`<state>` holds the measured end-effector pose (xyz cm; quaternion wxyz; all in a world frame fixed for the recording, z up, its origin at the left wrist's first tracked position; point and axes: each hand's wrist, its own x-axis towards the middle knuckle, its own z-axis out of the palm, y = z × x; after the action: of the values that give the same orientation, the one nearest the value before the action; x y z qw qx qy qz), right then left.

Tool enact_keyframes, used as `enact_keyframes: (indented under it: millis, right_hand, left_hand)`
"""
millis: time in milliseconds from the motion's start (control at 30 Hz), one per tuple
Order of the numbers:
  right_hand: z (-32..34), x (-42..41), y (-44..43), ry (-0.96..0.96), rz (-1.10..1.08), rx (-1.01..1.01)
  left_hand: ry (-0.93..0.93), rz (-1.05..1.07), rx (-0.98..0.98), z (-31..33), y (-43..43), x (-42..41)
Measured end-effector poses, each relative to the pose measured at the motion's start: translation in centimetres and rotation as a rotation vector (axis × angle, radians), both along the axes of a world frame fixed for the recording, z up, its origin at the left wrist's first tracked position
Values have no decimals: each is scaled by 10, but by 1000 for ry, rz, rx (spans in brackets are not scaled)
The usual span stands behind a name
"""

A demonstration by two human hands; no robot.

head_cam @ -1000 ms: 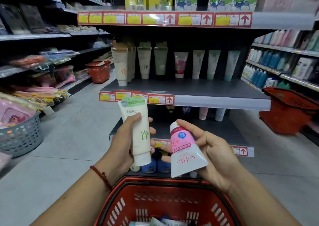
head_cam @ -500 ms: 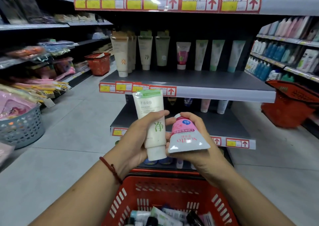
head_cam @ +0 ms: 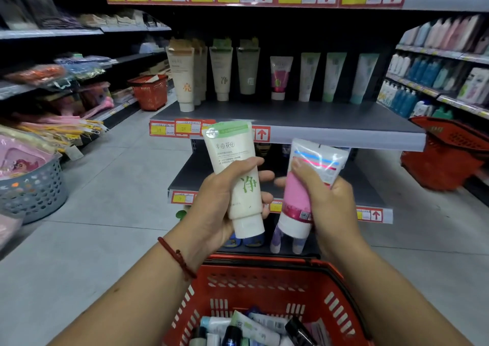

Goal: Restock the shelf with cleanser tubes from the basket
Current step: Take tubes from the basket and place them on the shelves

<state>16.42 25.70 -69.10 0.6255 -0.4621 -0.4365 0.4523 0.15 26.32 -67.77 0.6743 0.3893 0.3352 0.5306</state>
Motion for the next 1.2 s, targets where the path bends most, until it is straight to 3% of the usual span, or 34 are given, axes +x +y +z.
enact_keyframes:
  millis: [133,333,433,533,667,800,967,1100,1200]
  right_hand:
    - [16,7,11,225,157,-120]
    - [39,31,39,243,434,-177]
    - [49,36,57,127,448,-134]
    - [61,40,77,-2,409,-54]
    - [75,32,106,-307,179,35]
    - [83,27,148,-301,58,85]
    - [81,23,215,-432,-85,84]
    - [75,22,275,-478,-131,117]
    - [66,26,321,-647,-220,114]
  left_hand:
    - [50,36,9,6,6,-8]
    - [8,20,22,23,32,-21]
    - [43,9,68,36,52,-29]
    - [95,21,100,51,72,-32]
    - [67,33,127,67,102,-36]
    - [132,144,92,76,139,-34]
    - [155,291,148,74,195,-33]
    - [194,256,208,74,234,-40]
    - [258,218,267,78,260,-48]
